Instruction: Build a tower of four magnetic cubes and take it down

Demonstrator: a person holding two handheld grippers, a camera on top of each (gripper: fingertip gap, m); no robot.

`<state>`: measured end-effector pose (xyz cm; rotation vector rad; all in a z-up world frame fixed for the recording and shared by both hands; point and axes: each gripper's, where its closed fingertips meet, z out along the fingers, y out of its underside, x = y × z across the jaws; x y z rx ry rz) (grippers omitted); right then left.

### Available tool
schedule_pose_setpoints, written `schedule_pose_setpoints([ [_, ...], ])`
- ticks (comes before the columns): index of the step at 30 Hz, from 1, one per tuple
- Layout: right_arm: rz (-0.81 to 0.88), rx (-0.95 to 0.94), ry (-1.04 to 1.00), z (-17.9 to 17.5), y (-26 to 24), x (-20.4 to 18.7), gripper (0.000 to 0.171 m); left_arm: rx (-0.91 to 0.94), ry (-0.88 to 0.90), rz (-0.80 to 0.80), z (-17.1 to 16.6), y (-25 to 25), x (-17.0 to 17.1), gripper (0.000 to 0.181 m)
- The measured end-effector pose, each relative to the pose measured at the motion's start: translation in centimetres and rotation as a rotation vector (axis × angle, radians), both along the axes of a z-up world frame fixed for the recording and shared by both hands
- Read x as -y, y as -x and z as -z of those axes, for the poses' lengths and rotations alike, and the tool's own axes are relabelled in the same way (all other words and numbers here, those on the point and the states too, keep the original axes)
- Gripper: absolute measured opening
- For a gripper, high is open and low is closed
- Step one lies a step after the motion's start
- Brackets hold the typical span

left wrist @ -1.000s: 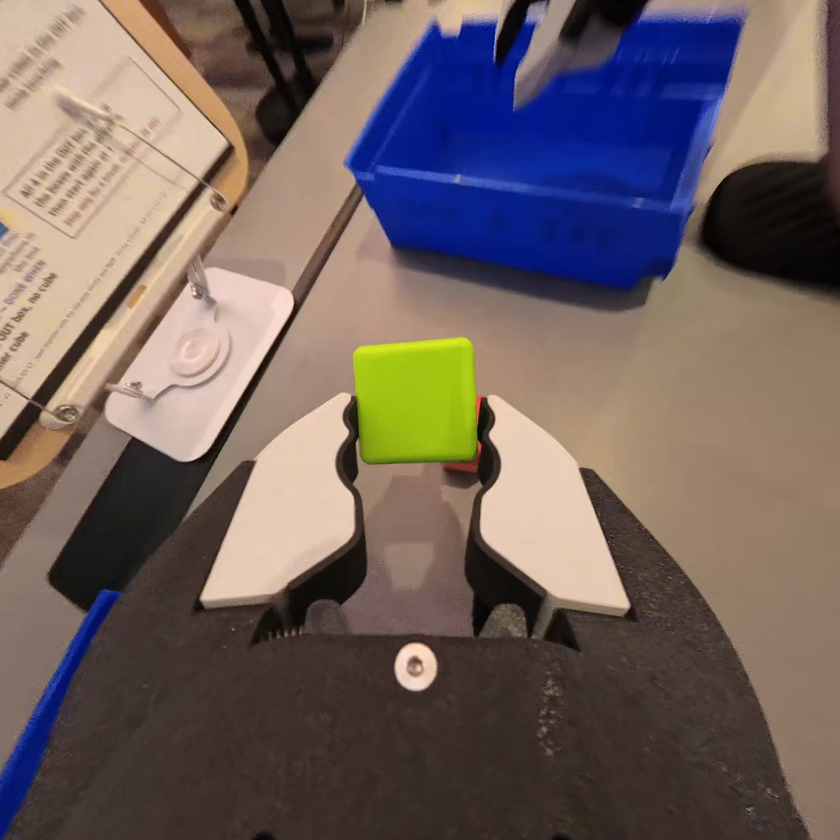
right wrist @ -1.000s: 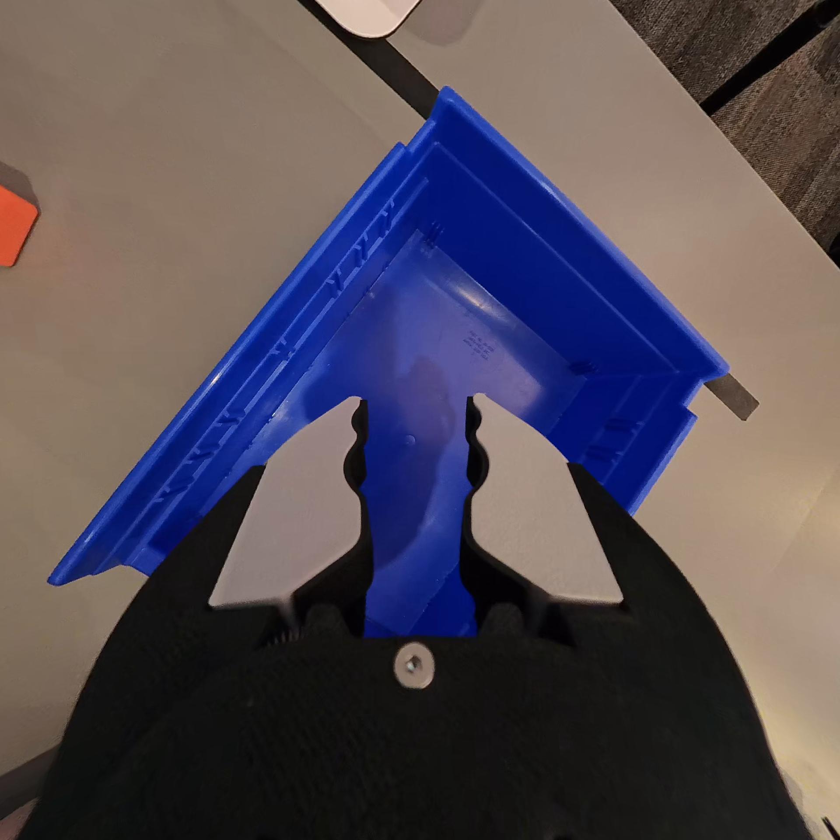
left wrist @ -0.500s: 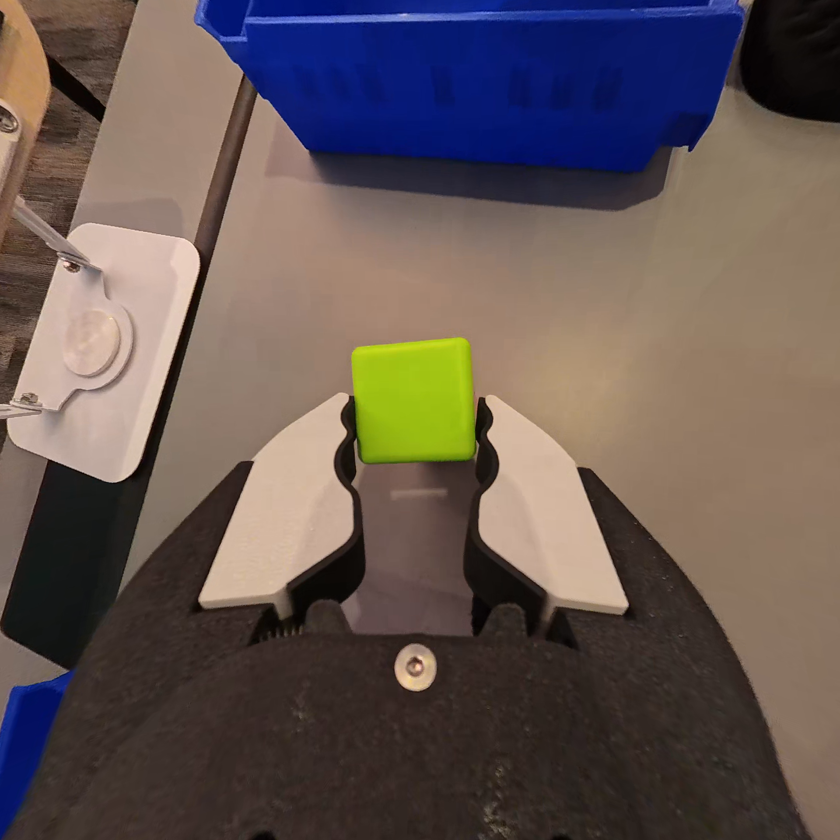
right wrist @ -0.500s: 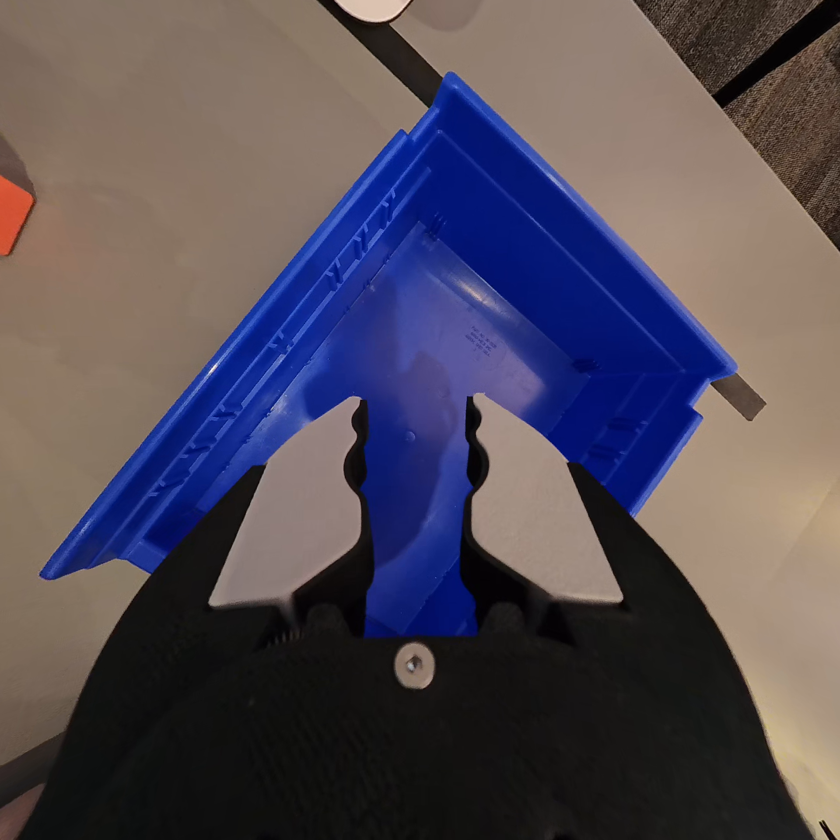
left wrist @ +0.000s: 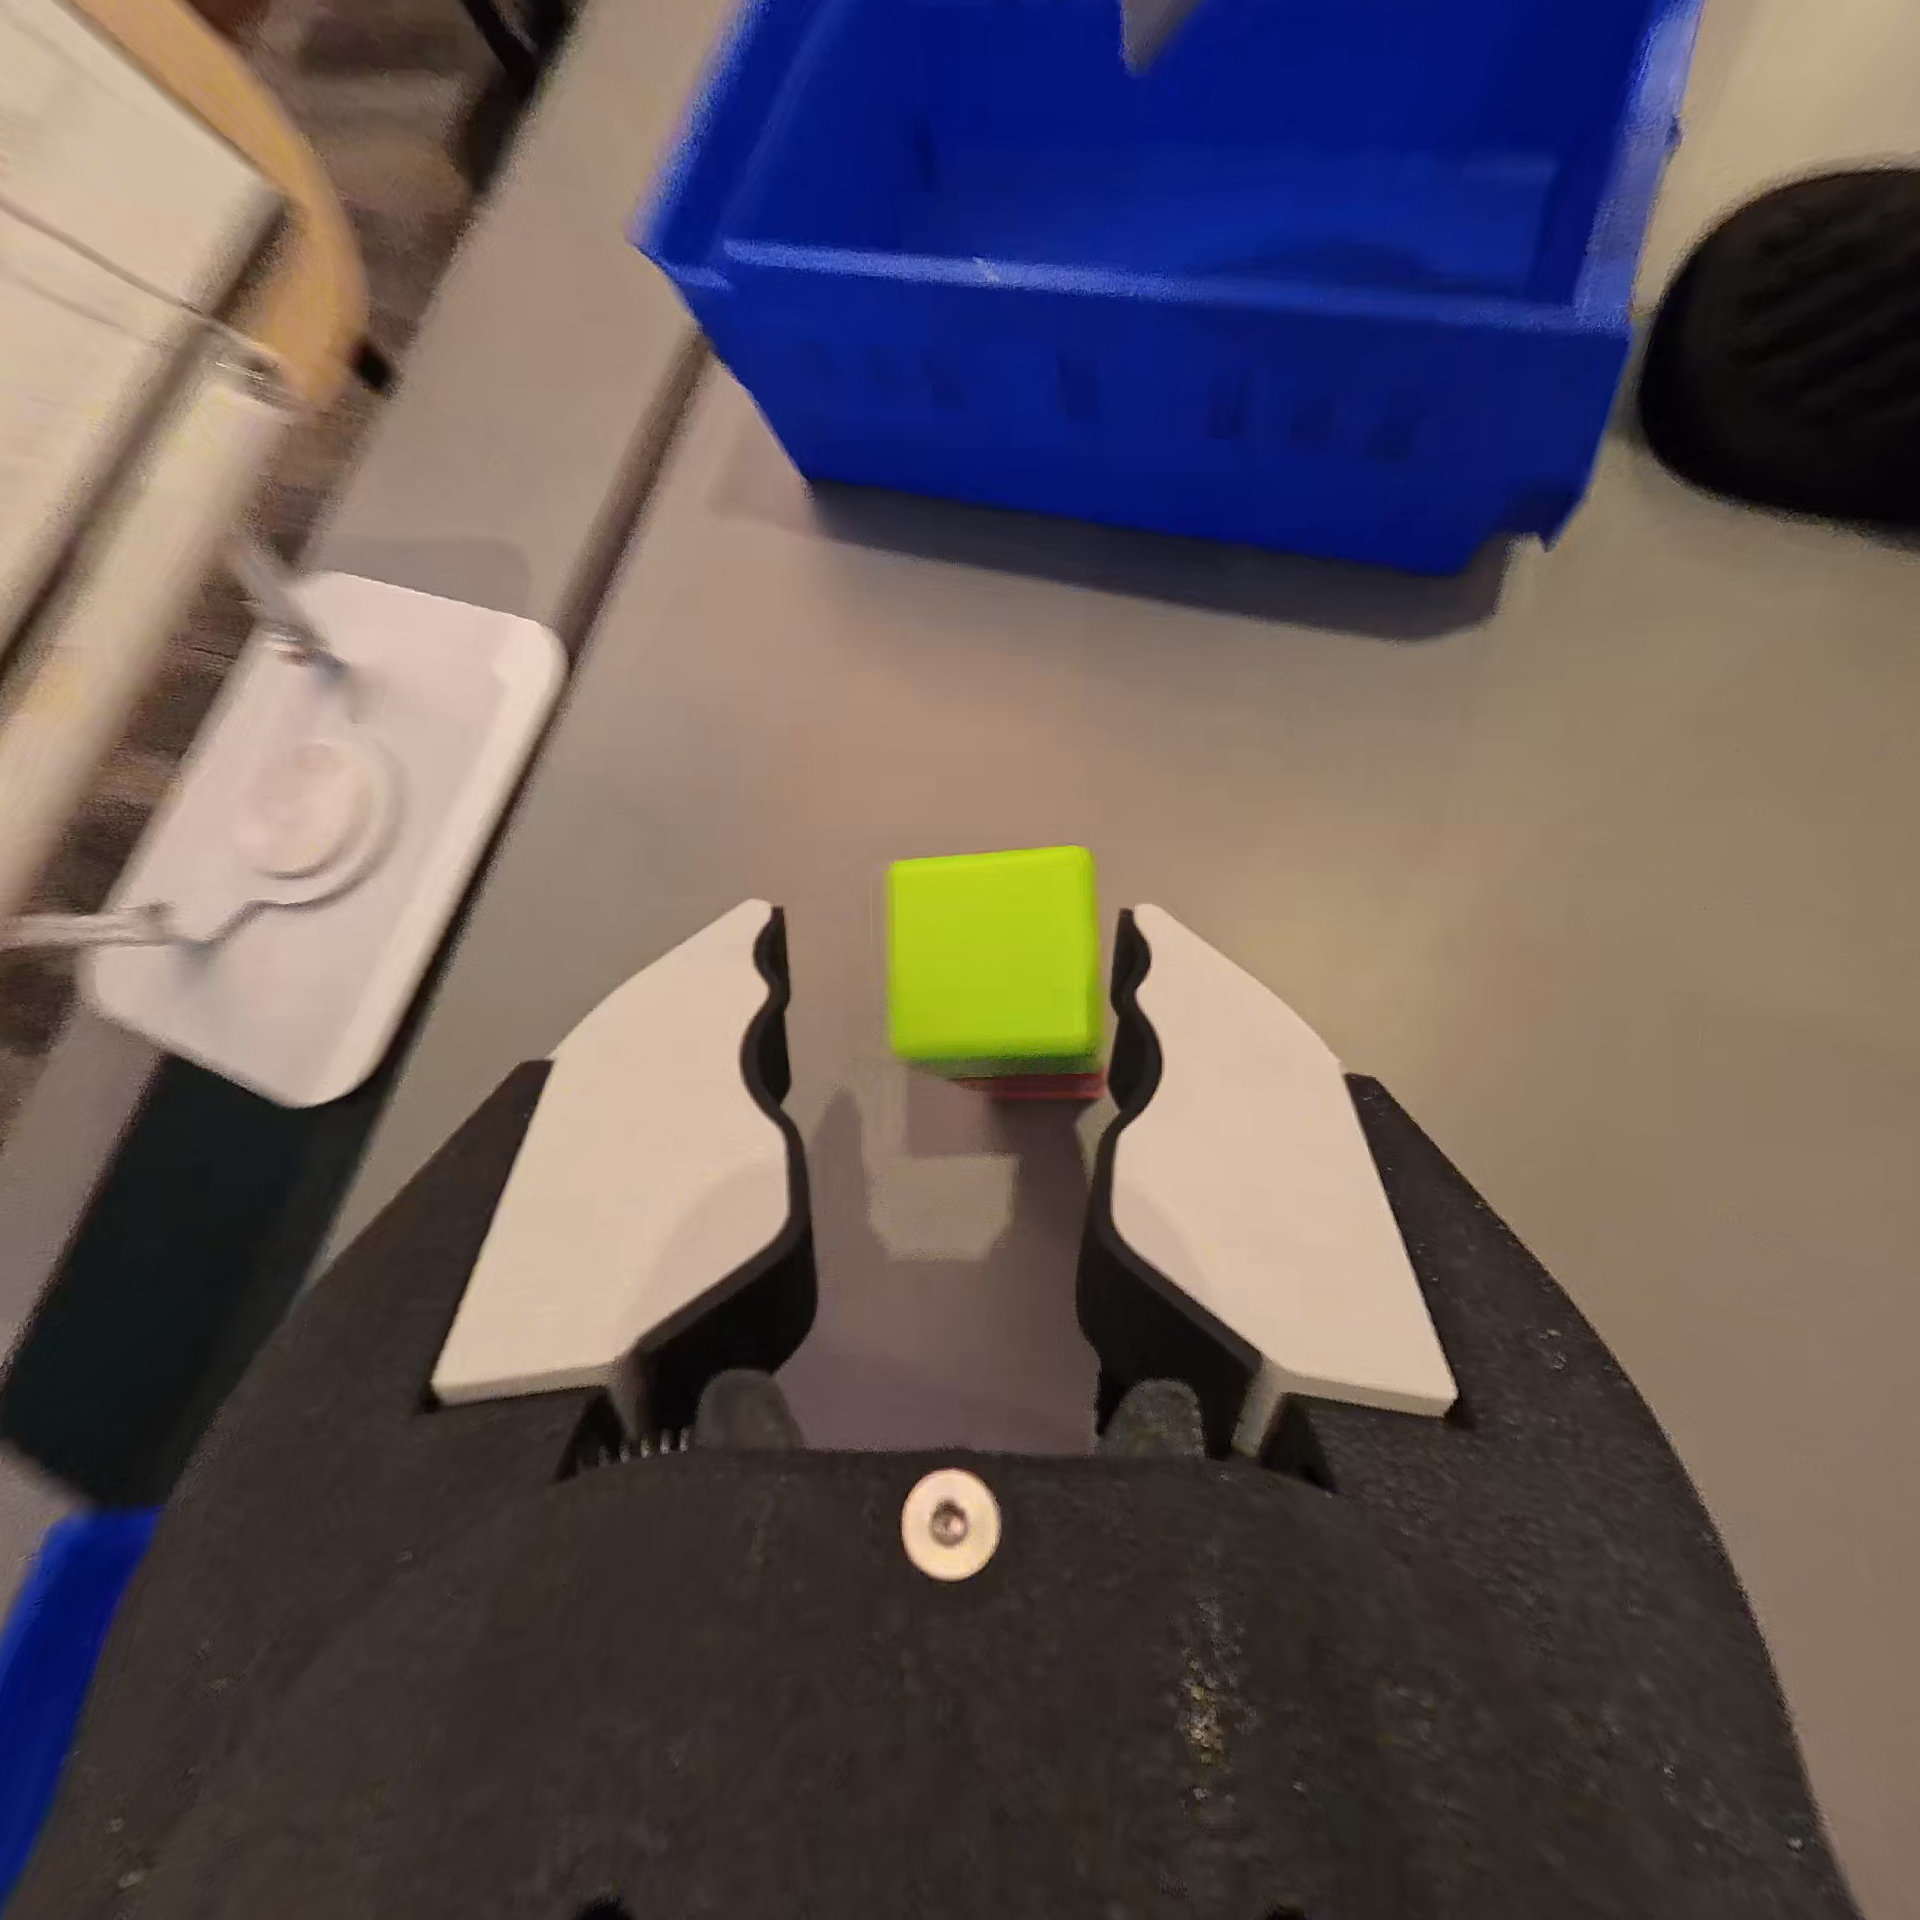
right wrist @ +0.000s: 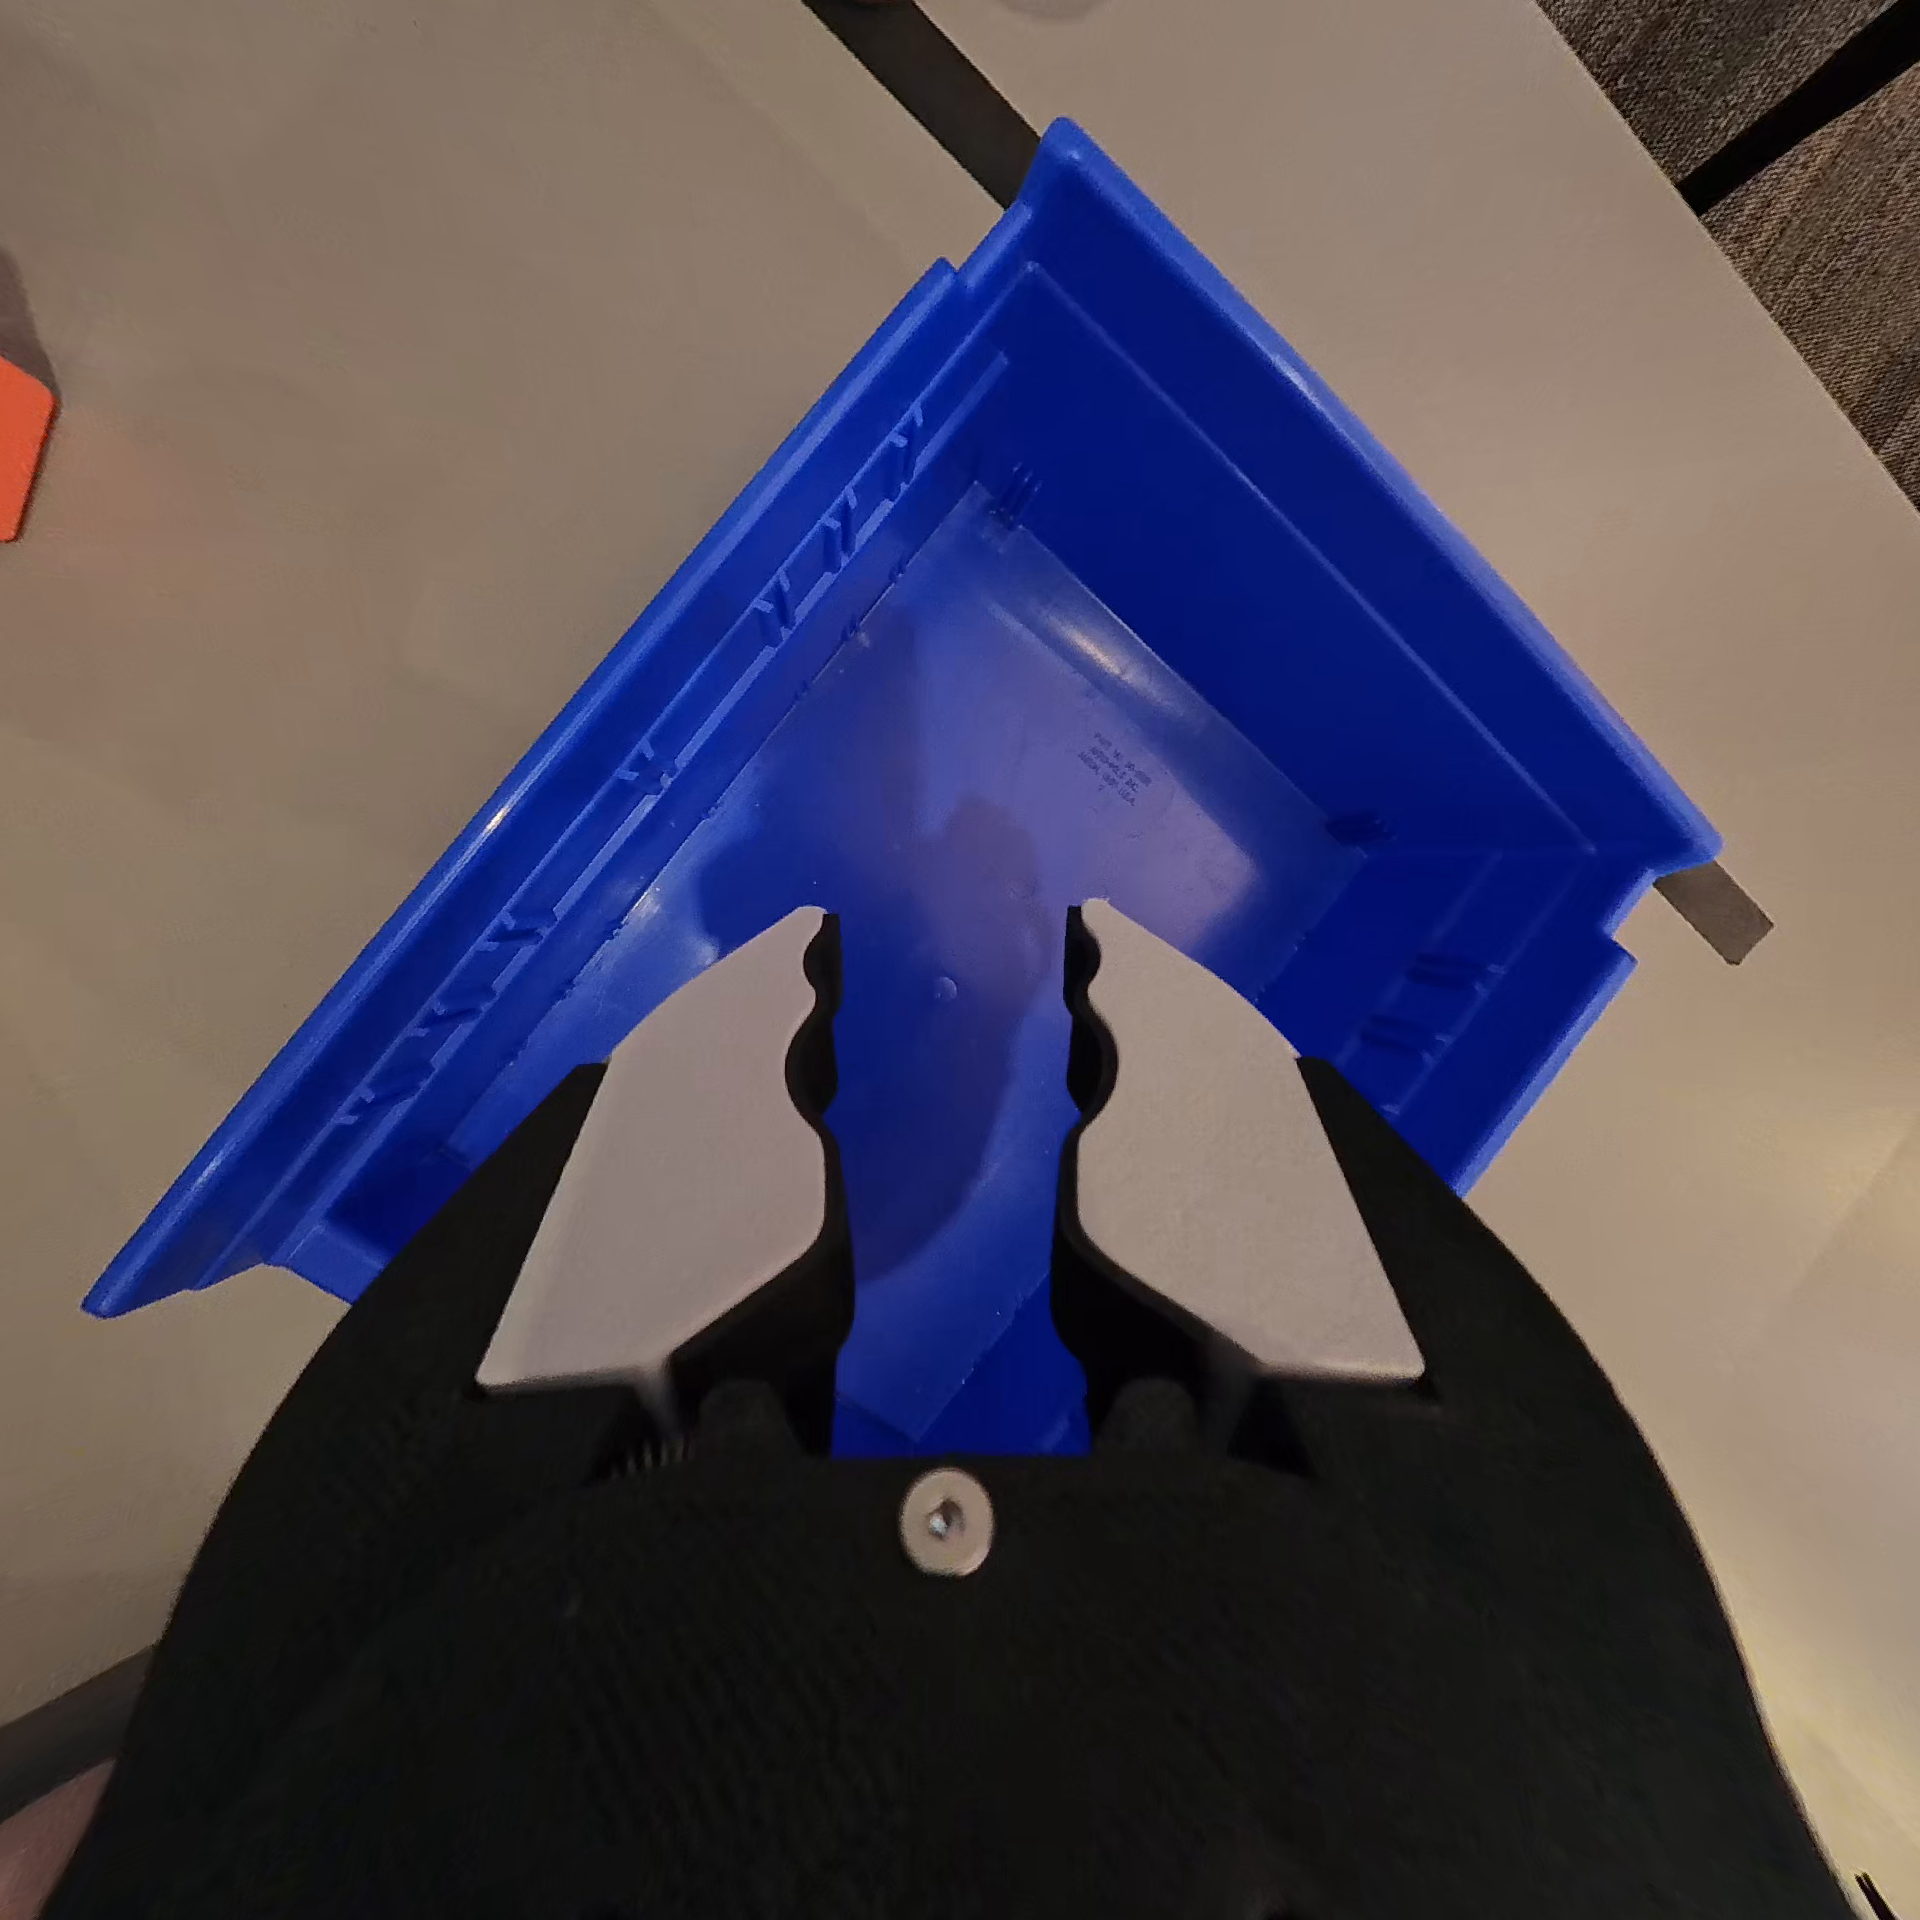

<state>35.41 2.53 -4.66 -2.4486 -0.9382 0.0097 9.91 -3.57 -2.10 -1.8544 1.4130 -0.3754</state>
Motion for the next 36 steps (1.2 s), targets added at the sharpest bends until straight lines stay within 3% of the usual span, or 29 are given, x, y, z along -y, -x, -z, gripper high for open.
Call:
schedule_pose_setpoints([
  [3,-0.002,-0.007,-0.005,-0.1,0.0,0.1,0.043,0.104,-0.187,-0.206,-6.8,5.2,-1.8,0.062],
  [5,0.003,-0.011,-0.009,-0.2,-0.1,0.0,0.043,0.21,-0.273,-0.488,-10.8,11.9,-3.4,0.053],
  [7,0.009,-0.013,-0.006,-0.1,-0.2,0.0,0.043,0.309,-0.261,-0.793,-11.5,19.1,-4.5,0.046],
  [12,0.012,0.004,0.012,0.4,-0.2,0.0,0.043,0.494,0.075,-1.106,-5.2,27.9,-7.5,0.043],
  [16,0.007,0.009,0.012,0.4,0.0,0.0,0.043,0.324,0.229,-1.269,1.7,31.0,-9.2,0.058],
  [20,0.01,0.013,0.019,0.6,-0.1,0.0,0.043,0.156,0.272,-1.402,6.1,32.9,-9.8,0.075],
  [28,0.003,0.021,0.028,0.7,0.0,0.1,0.043,-0.078,0.277,-1.488,10.6,34.7,-10.6,0.079],
  [31,-0.003,0.027,0.033,0.9,0.2,0.1,0.043,-0.111,0.305,-1.481,11.7,35.2,-10.7,0.062],
  [36,0.001,0.042,0.05,1.3,0.1,0.1,0.043,-0.155,0.316,-1.414,11.8,35.0,-10.5,0.06],
])
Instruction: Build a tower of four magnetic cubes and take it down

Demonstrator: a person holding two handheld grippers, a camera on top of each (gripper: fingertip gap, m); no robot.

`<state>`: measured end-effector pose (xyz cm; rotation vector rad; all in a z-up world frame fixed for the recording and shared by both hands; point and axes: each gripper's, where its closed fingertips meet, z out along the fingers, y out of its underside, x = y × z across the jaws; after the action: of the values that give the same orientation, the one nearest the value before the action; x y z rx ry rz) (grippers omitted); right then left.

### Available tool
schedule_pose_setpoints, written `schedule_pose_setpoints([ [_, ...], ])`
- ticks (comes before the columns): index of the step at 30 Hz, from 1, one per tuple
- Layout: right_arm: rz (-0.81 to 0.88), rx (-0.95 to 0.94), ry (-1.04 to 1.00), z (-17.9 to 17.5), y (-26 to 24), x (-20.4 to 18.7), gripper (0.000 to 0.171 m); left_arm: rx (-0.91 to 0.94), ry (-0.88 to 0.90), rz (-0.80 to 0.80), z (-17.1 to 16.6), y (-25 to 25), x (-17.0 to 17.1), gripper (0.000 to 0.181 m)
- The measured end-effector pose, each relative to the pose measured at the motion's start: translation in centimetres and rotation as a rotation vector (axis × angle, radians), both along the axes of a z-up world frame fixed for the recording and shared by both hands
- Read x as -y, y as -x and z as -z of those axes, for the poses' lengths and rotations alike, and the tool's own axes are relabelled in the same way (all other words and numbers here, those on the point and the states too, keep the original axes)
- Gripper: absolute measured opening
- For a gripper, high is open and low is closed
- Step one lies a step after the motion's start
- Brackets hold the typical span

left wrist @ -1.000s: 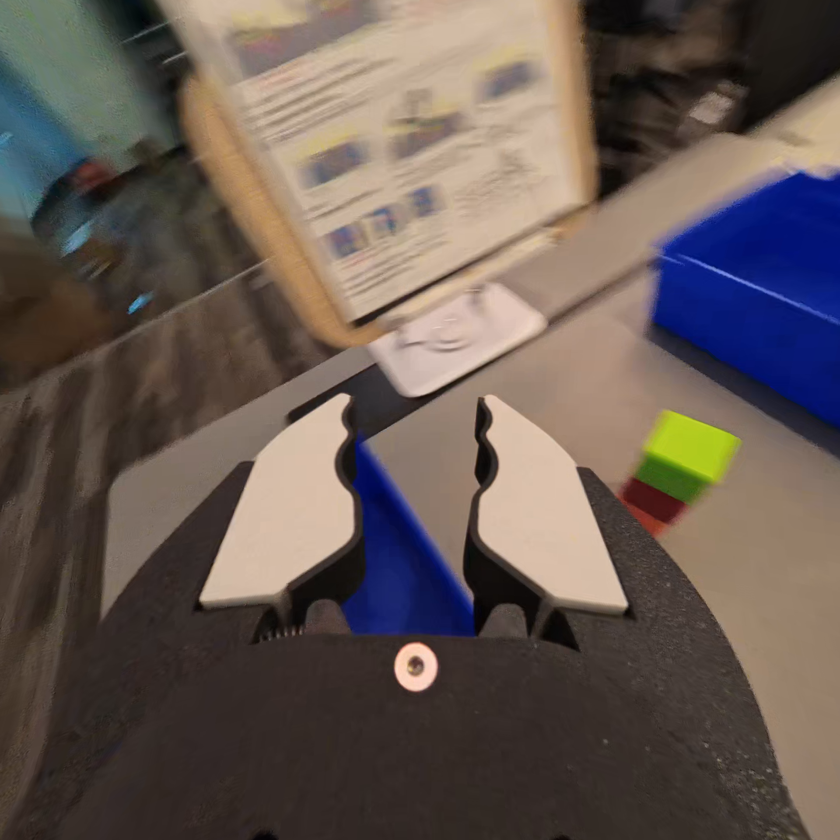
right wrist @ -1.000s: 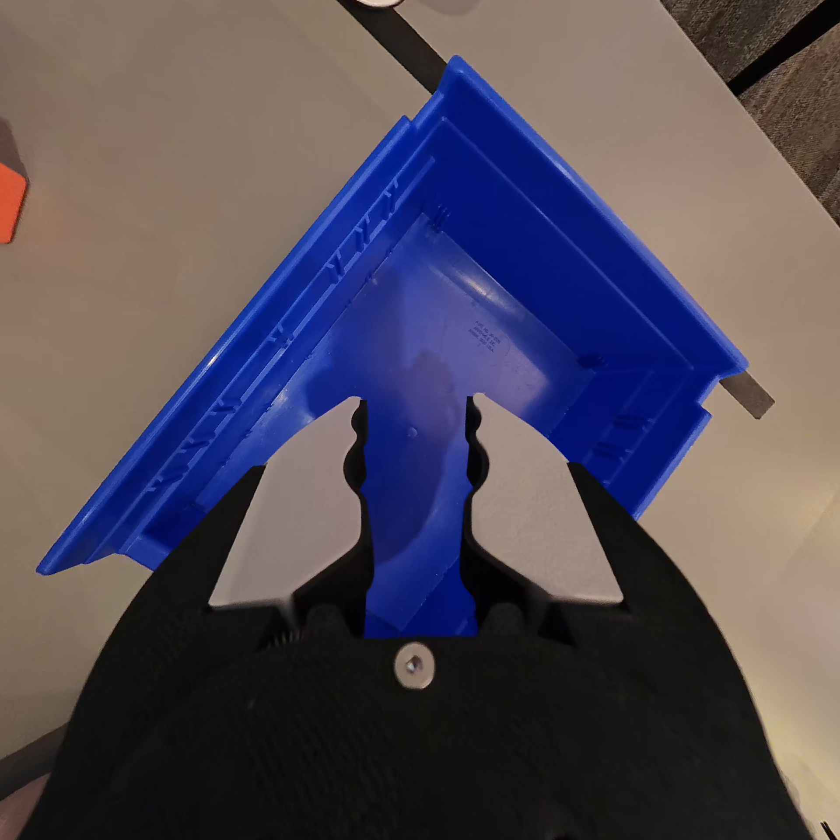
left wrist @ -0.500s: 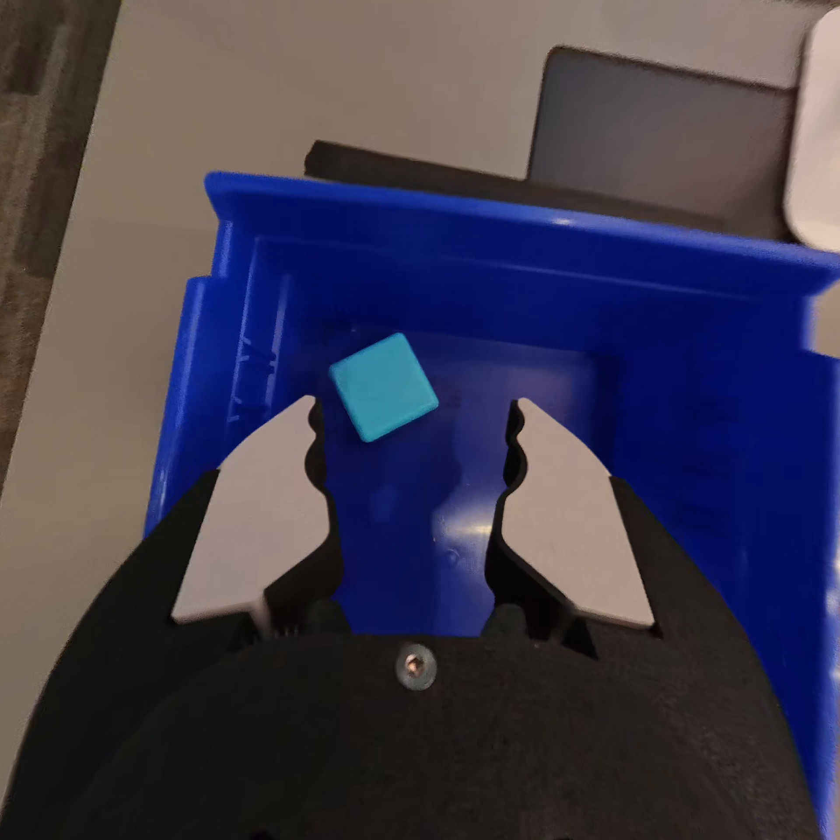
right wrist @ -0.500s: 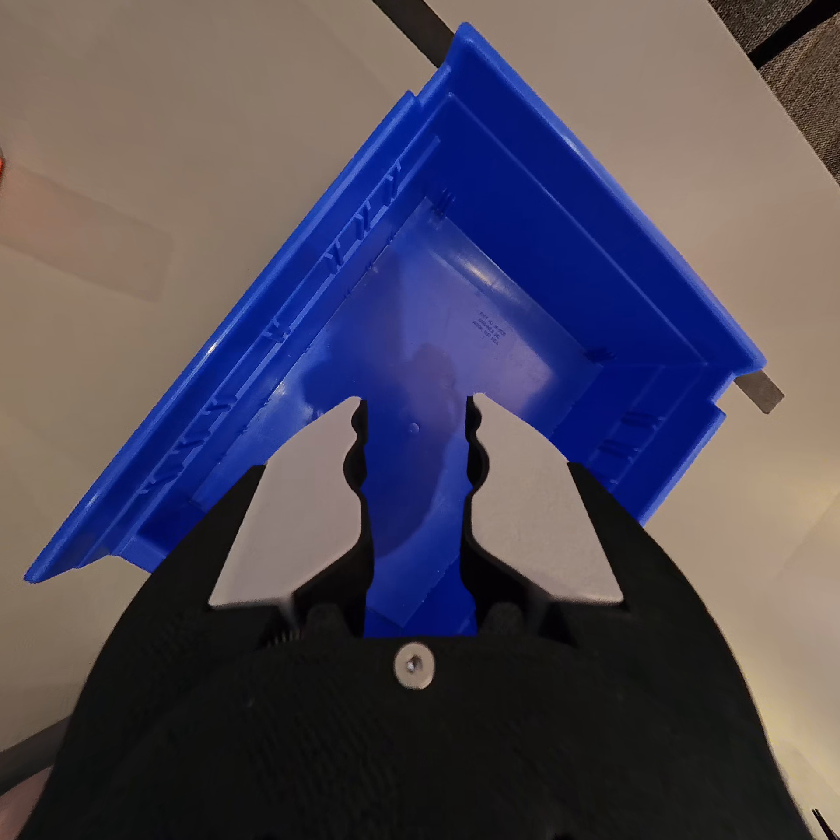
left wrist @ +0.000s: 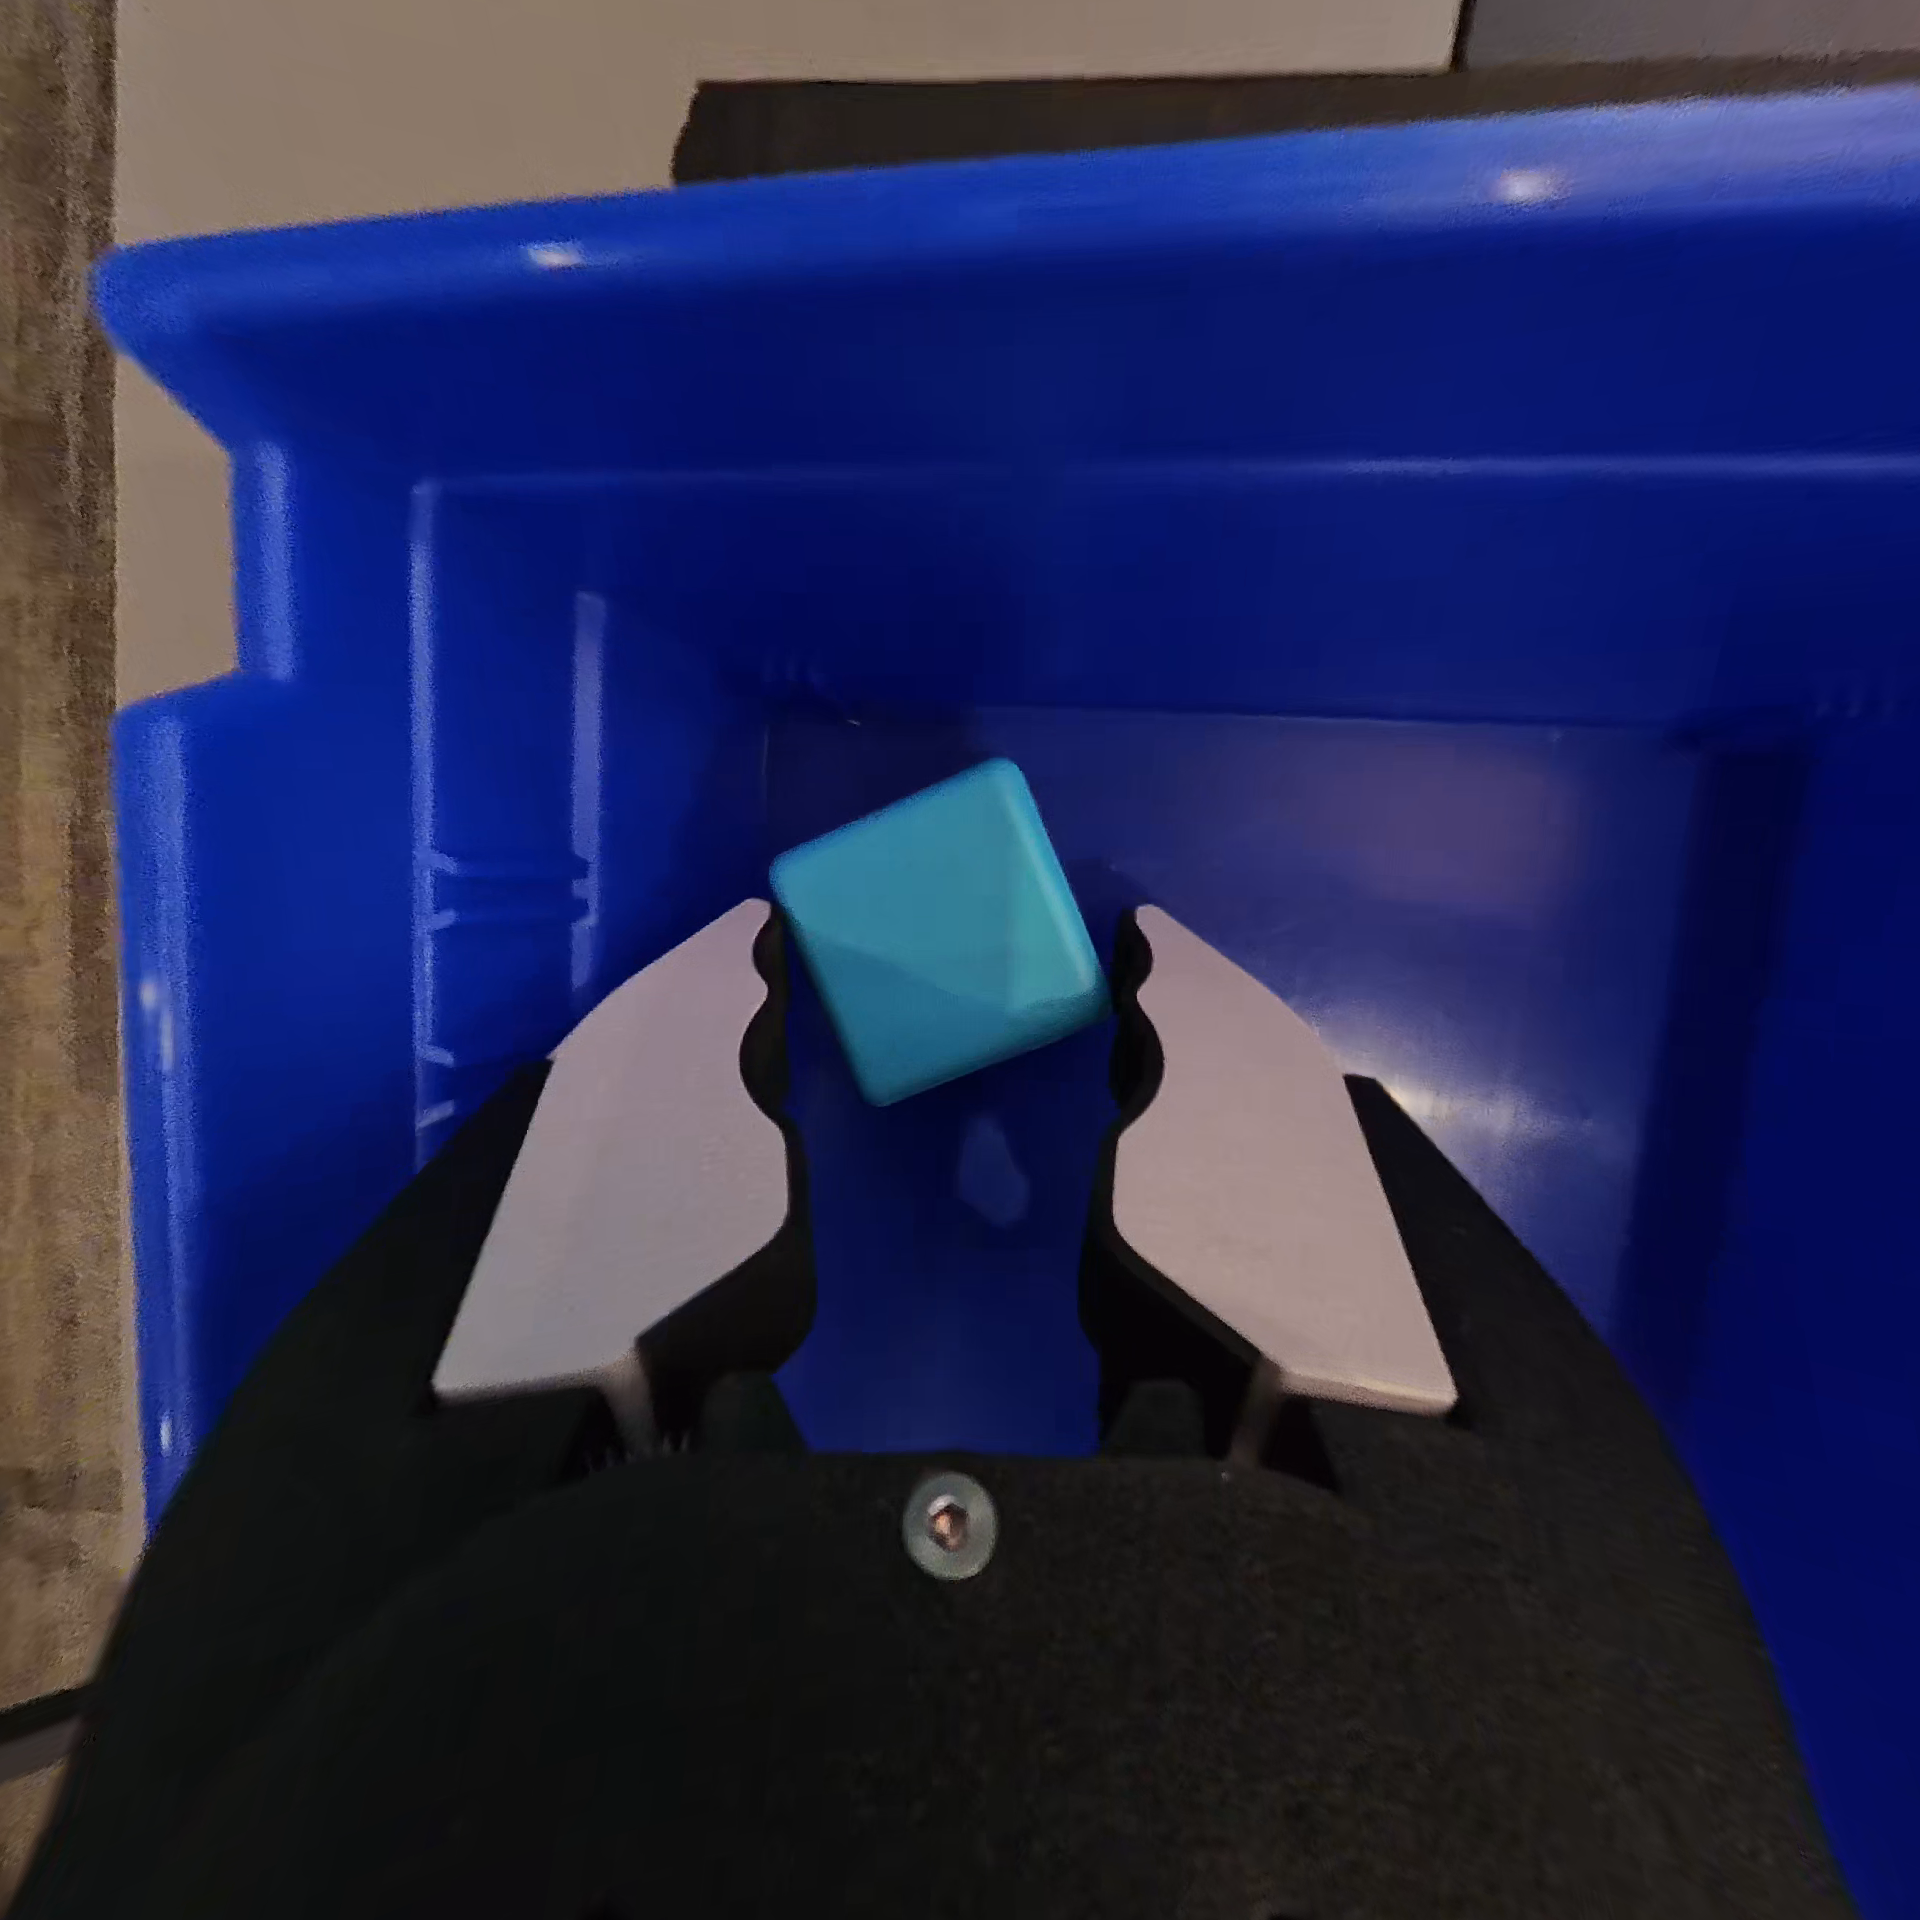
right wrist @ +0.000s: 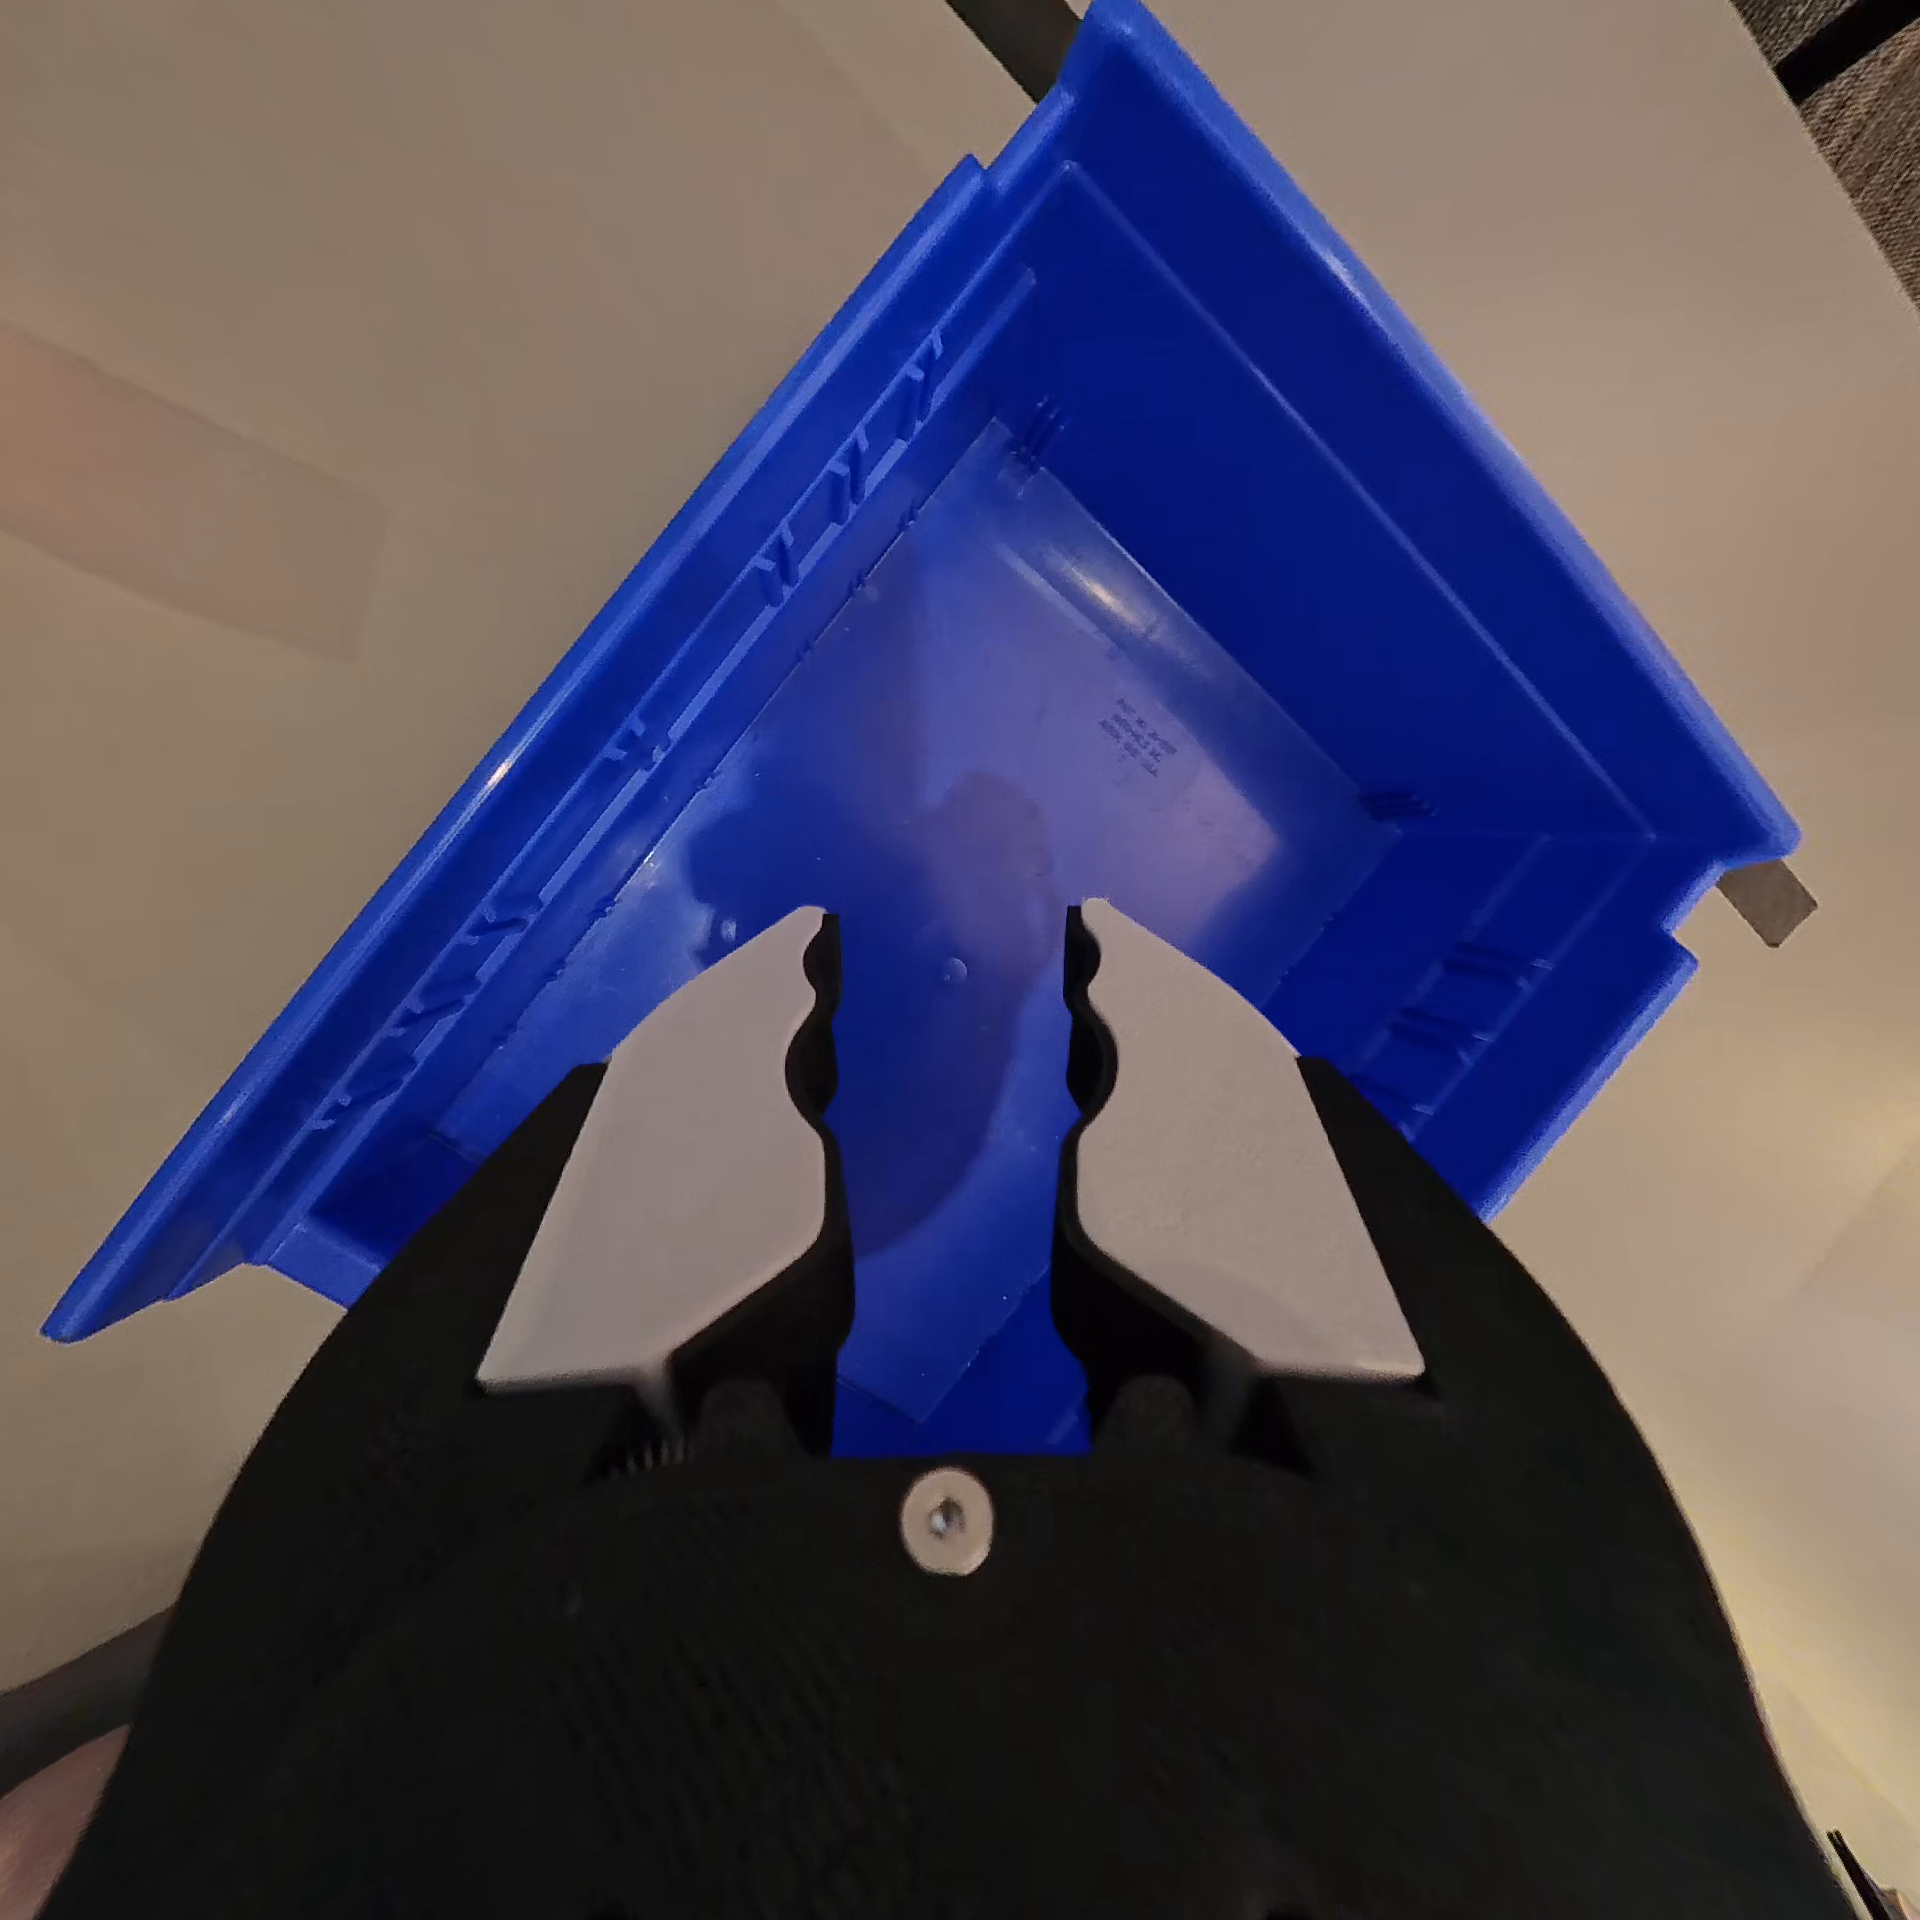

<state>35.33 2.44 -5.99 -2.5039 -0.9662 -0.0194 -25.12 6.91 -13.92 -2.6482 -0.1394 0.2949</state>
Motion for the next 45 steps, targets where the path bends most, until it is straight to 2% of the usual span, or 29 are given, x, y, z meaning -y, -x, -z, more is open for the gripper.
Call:
schedule_pose_setpoints([
  [4,-0.005,0.015,0.015,0.3,0.0,0.2,0.043,0.004,0.127,0.218,0.1,-1.8,2.0,0.059],
  [6,-0.01,0.015,0.016,0.3,0.1,0.3,0.043,-0.021,0.194,0.417,0.1,-3.0,3.4,0.059],
  [8,-0.013,0.01,0.013,0.2,0.2,0.3,0.043,-0.121,0.245,0.646,0.1,-3.9,5.1,0.059],
  [10,-0.016,0.009,0.015,0.2,0.2,0.4,0.043,-0.12,0.262,0.752,0.1,-5.3,6.5,0.059],
  [14,-0.019,0.013,0.022,0.3,0.2,0.5,0.043,-0.042,0.23,0.649,-0.6,-5.9,5.9,0.055],
  [21,-0.026,0.01,0.025,0.2,0.1,0.7,0.043,-0.013,0.257,0.49,-0.1,-5.5,5.3,0.064],
  [23,-0.025,0.009,0.026,0.2,0.1,0.7,0.043,-0.038,0.271,0.49,0.2,-5.5,5.2,0.051],
  [27,-0.028,0.009,0.029,0.3,0.2,0.8,0.043,-0.069,0.27,0.549,-0.3,-6.0,5.3,0.051],
  [30,-0.029,0.01,0.033,0.4,0.2,0.8,0.043,-0.026,0.188,0.548,-2.6,-6.1,5.2,0.051],
  [34,-0.027,0.012,0.039,0.5,0.0,0.8,0.043,0.039,0.006,0.533,-8.9,-6.8,6.3,0.051],
  [37,-0.021,0.009,0.037,0.5,-0.1,0.7,0.043,0.117,-0.246,0.649,-15.5,-11.1,7.2,0.051],
  [40,-0.019,0.011,0.039,0.5,-0.2,0.8,0.043,0.251,-0.432,0.948,-20.2,-20.2,9.7,0.051],
  [42,-0.018,0.015,0.043,0.6,-0.2,0.8,0.043,0.281,-0.446,1.115,-20.4,-26.0,11.1,0.051],
  [45,-0.031,0.022,0.05,0.7,0.1,0.9,0.041,0.198,-0.364,1.25,-17.6,-31.3,11.7,0.051],
])
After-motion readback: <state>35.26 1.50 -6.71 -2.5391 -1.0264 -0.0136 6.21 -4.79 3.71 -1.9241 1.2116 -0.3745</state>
